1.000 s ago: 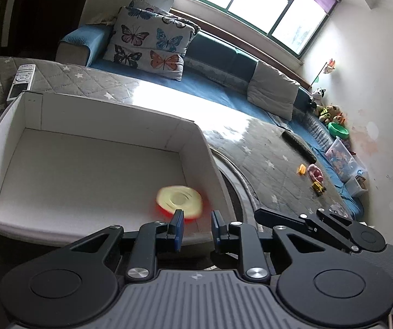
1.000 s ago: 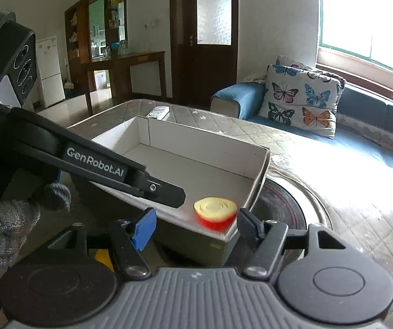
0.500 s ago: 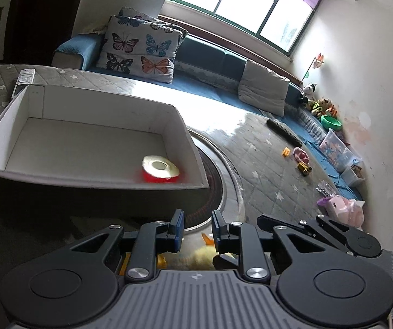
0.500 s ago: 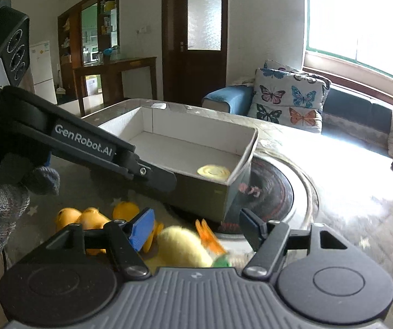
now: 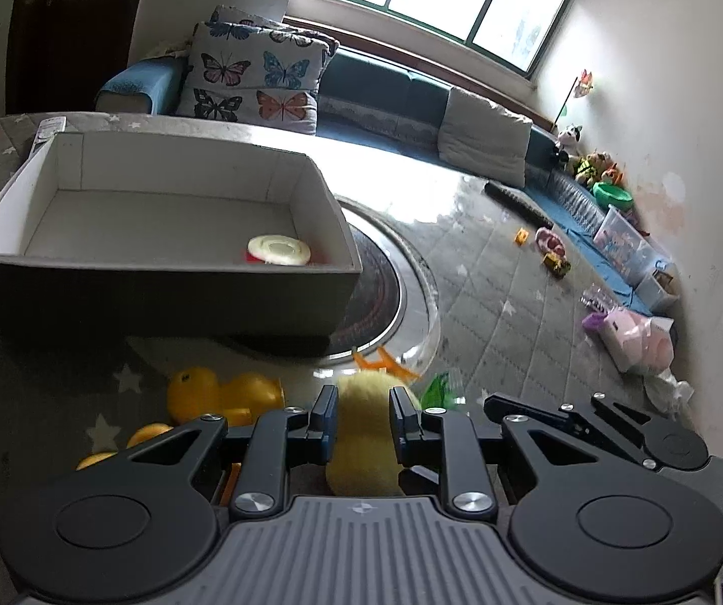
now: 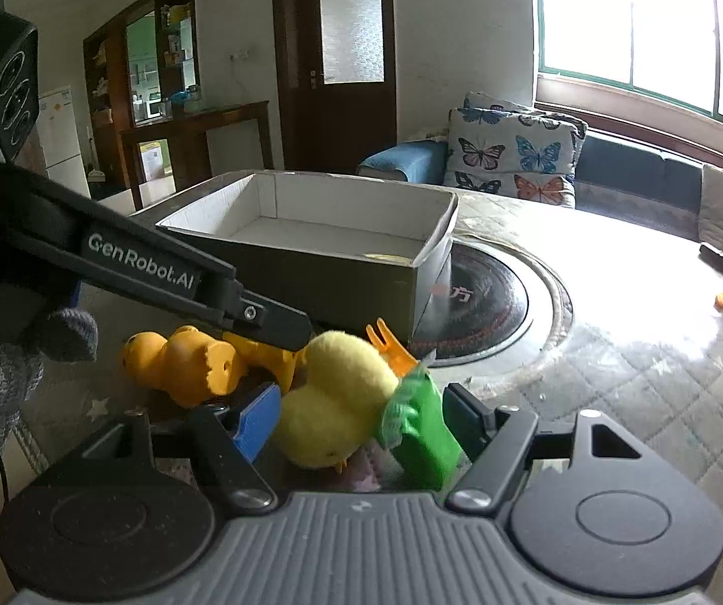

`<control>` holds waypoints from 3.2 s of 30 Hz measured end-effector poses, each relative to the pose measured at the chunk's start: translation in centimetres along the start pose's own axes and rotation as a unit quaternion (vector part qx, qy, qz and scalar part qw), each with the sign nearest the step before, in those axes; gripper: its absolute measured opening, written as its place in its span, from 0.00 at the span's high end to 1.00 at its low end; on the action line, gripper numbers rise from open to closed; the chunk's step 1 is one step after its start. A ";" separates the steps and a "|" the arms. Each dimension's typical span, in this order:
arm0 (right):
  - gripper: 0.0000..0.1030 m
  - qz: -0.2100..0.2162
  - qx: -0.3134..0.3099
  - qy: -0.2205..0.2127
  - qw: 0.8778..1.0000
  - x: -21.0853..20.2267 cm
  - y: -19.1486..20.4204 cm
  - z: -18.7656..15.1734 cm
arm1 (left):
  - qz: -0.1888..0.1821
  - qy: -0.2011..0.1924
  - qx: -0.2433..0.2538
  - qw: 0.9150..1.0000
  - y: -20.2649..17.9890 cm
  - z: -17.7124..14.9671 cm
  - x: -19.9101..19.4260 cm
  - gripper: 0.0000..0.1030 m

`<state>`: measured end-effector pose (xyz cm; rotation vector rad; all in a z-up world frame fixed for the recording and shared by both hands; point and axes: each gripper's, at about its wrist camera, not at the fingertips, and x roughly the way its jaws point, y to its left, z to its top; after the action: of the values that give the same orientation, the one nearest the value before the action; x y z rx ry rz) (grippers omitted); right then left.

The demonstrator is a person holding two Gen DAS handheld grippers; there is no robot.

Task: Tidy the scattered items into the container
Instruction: 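Return the right tool to the toys and grasp the green plastic bag, then lift the green bag with the right tool into the box and release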

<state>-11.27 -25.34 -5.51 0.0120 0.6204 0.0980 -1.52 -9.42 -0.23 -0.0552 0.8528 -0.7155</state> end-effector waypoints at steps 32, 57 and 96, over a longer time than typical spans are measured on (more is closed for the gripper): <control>0.29 0.003 0.039 0.015 0.999 -0.9 0.7 -3.7 | 0.023 0.018 0.031 0.999 -1.5 -3.1 -0.2 0.77; 0.40 -0.041 0.051 0.022 0.998 1.5 -3.1 -3.5 | -0.019 0.014 0.077 0.997 -5.2 0.0 2.6 0.74; 0.71 -0.014 0.009 -0.029 0.999 2.5 -3.1 2.4 | -0.058 -0.037 0.024 0.997 -2.8 4.6 1.6 0.77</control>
<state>-7.60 -28.18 -5.13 0.0241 0.5638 0.0652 0.88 -13.60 2.73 -0.0886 0.7648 -0.8380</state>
